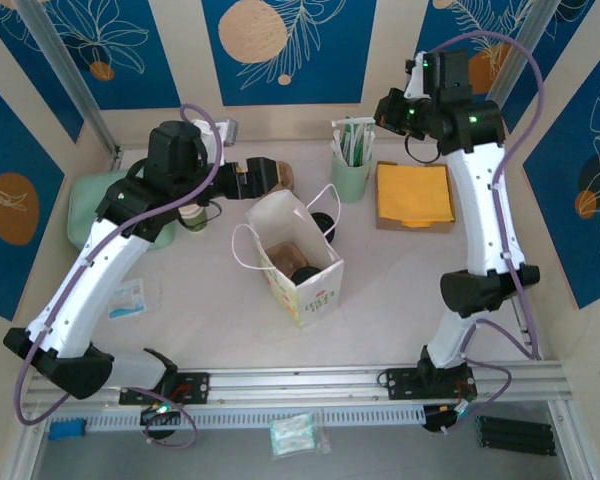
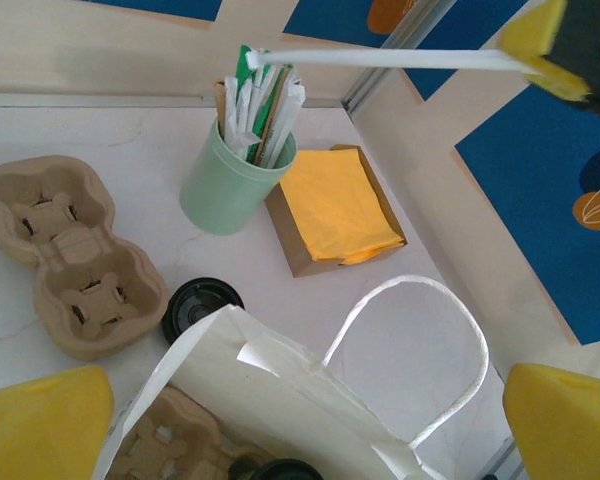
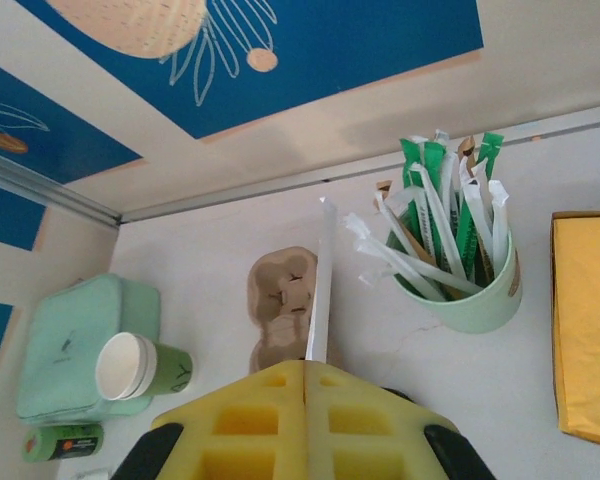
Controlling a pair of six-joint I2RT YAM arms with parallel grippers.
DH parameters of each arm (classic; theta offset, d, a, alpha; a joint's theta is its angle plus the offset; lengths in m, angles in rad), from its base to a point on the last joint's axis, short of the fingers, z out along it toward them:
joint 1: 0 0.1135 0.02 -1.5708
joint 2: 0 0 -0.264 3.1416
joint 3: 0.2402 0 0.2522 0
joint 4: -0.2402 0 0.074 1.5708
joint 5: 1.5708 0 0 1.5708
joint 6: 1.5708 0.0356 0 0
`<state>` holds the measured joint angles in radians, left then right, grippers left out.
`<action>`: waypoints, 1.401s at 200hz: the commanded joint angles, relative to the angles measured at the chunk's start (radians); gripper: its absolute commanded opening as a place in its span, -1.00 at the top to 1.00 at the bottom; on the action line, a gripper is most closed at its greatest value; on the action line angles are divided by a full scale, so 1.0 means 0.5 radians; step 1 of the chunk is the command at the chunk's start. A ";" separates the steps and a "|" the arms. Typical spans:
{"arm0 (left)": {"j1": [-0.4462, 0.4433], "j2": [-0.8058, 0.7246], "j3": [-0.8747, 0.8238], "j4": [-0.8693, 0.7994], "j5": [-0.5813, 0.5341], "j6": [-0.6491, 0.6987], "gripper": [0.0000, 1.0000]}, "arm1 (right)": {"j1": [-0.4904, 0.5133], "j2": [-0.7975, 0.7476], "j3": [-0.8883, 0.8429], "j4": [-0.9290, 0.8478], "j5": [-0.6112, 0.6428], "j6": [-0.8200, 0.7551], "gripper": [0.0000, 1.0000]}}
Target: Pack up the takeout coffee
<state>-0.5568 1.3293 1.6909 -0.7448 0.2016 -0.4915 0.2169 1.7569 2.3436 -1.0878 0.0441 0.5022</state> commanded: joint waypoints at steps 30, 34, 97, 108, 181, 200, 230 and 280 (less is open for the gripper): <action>0.009 -0.150 -0.134 -0.004 0.029 -0.023 -0.99 | 0.083 -0.420 -0.166 0.028 -0.212 0.097 1.00; 0.012 -0.158 -0.145 -0.006 0.028 -0.024 -0.99 | 0.092 -0.453 -0.176 0.029 -0.228 0.100 1.00; 0.011 -0.339 -0.375 -0.016 0.015 -0.068 -0.99 | 0.358 -0.769 -0.238 -0.119 -0.395 0.135 1.00; 0.009 -0.368 -0.408 -0.018 0.008 -0.080 -0.99 | 0.463 -0.821 -0.275 -0.145 -0.343 0.134 1.00; 0.010 -0.497 -0.499 -0.034 -0.032 -0.134 -0.99 | 1.014 -1.202 -0.962 -0.036 0.008 0.312 1.00; 0.008 -0.510 -0.531 -0.014 -0.015 -0.161 -0.99 | 1.092 -1.243 -1.125 0.025 0.074 0.348 1.00; 0.007 -0.521 -0.588 0.022 0.005 -0.190 -0.99 | 1.242 -1.272 -1.369 0.221 0.224 0.394 1.00; 0.006 -0.517 -0.657 0.075 0.041 -0.226 -0.99 | 1.491 -1.222 -1.605 0.521 0.570 0.331 1.00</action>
<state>-0.5568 1.0828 1.3746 -0.7399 0.2016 -0.5869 0.9211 1.1366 1.5696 -0.9447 0.2100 0.6811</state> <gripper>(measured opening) 0.994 0.051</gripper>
